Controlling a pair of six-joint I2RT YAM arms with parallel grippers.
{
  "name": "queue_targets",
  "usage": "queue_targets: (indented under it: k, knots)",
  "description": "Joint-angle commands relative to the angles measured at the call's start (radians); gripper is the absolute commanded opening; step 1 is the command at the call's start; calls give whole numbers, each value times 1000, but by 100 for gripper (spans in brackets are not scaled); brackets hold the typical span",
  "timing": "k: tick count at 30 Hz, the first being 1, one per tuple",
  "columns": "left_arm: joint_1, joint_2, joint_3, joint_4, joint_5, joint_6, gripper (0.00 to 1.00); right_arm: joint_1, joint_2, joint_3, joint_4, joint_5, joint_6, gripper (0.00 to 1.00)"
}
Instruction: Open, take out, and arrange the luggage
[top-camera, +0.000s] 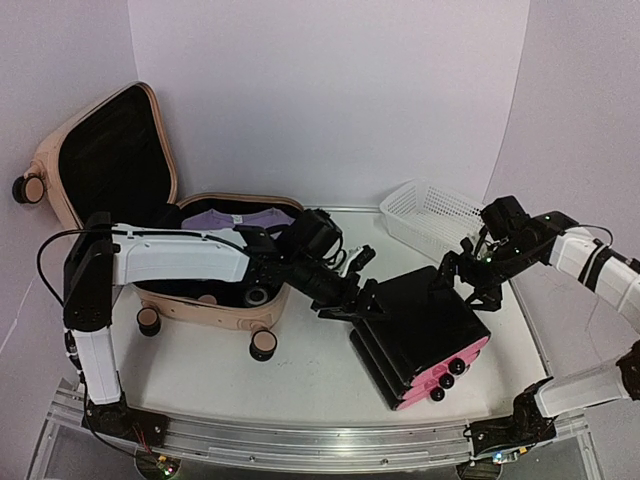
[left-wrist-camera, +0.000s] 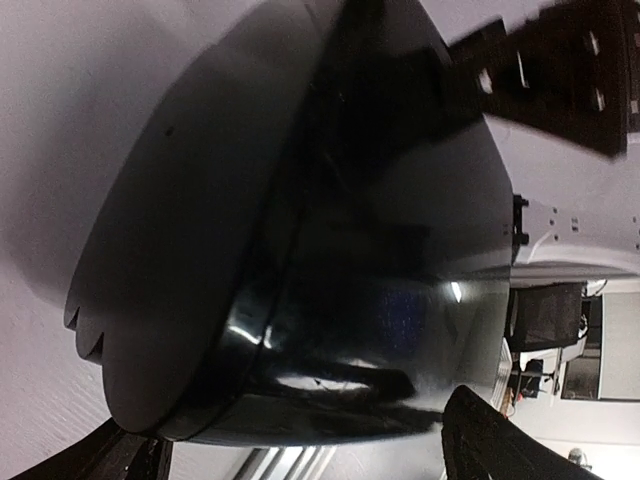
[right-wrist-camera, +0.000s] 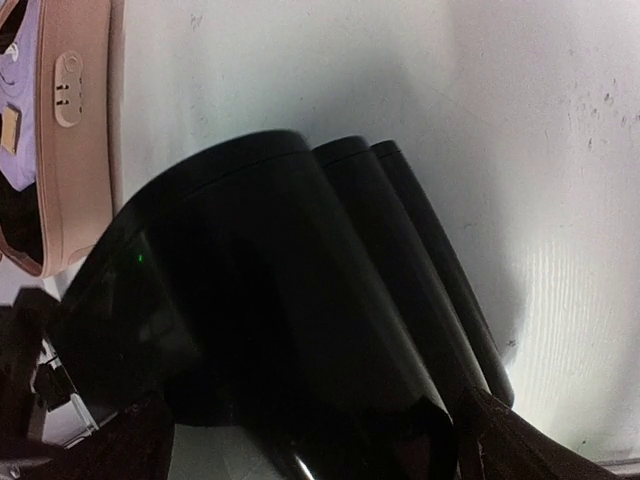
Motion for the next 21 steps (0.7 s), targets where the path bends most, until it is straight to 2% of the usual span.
queue_targets:
  k: [1, 6, 9, 12, 14, 16, 19, 21]
  knots:
    - [80, 116, 181, 62, -61, 11, 93, 16, -39, -80, -47, -95, 36, 98]
    - [153, 251, 391, 27, -36, 29, 92, 32, -53, -144, 84, -117, 177, 98]
    - [180, 371, 620, -16, 6, 57, 92, 55, -44, -166, 148, -82, 245, 98]
    - [196, 503, 894, -166, 19, 144, 92, 86, -50, -176, 199, -35, 306, 98]
    - [215, 530, 993, -270, 20, 193, 92, 99, -67, -182, 224, -16, 322, 98]
    - [233, 458, 926, -322, -31, 247, 93, 99, -81, -163, 192, 9, 276, 98]
    - [238, 247, 677, -329, -104, 332, 97, 100, -87, -95, 46, 85, 119, 98]
    - [236, 120, 524, -328, -84, 328, 99, 99, -80, -56, -45, 119, 3, 98]
